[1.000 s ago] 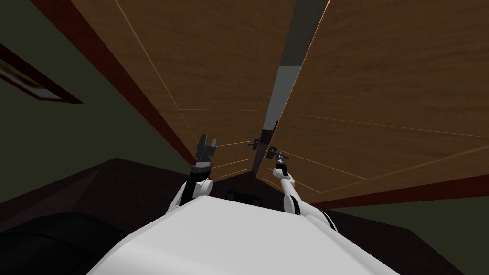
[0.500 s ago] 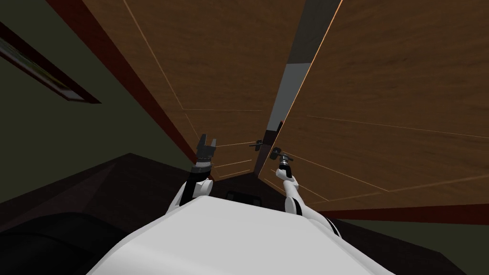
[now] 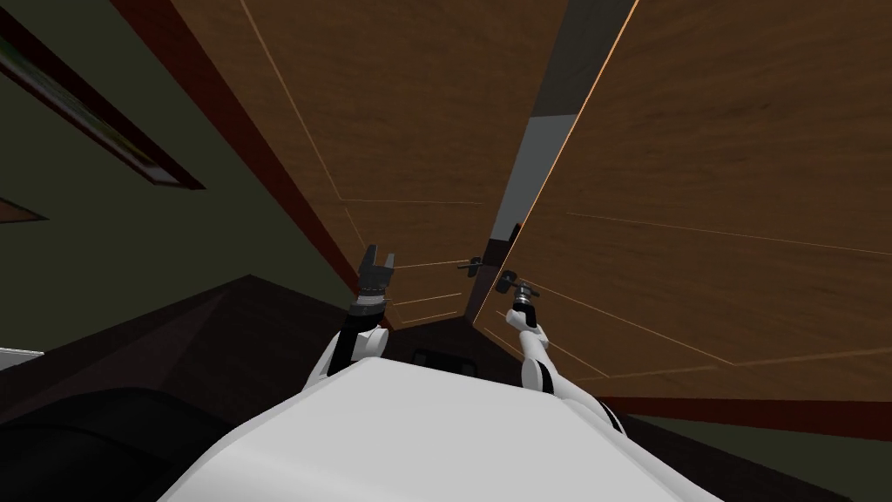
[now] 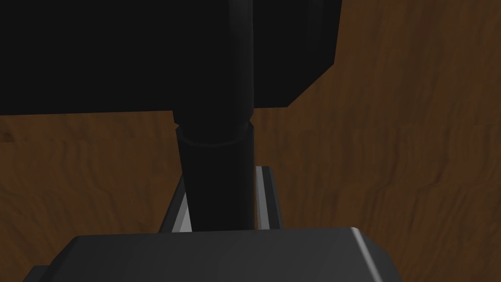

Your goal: Push the door open

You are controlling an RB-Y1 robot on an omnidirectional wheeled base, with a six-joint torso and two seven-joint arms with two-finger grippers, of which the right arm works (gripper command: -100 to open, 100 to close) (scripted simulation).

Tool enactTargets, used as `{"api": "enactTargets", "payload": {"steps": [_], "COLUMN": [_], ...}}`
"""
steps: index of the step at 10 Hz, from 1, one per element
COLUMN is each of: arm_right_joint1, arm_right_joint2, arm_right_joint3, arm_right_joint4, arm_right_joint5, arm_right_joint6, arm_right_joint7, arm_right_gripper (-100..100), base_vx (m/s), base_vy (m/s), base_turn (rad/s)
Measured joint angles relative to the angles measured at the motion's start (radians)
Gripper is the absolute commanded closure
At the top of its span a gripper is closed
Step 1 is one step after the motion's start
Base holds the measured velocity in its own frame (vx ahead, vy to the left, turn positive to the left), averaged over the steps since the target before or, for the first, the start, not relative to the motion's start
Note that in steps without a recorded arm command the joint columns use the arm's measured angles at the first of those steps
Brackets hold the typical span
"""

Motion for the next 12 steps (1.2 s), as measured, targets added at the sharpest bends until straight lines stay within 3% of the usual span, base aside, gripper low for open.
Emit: {"api": "enactTargets", "payload": {"steps": [3,4,6,8,10,11,12], "arm_right_joint1": [-0.022,-0.024,0.007,-0.019,-0.010,-0.030,-0.018], "arm_right_joint2": [-0.023,-0.019,-0.010,-0.032,-0.028,-0.050,-0.042], "arm_right_joint3": [-0.048,-0.055,-0.080,-0.131,-0.153,-0.170,-0.182], "arm_right_joint4": [0.049,0.041,-0.014,0.054,0.025,0.093,0.075], "arm_right_joint5": [-0.016,-0.017,-0.025,-0.042,-0.048,-0.053,-0.056], "arm_right_joint6": [-0.016,-0.013,0.008,-0.025,-0.010,-0.049,-0.043], "arm_right_joint7": [0.024,0.032,0.043,0.075,0.089,0.093,0.100], "arm_right_gripper": [100,100,100,100,100,100,100], "base_vx": [0.023,0.028,0.027,0.030,0.021,0.025,0.007], "base_vy": [-0.001,-0.003,-0.004,0.000,-0.002,-0.012,-0.004], "base_turn": [0.066,0.161,0.098,0.137,0.065,0.073,0.017]}}
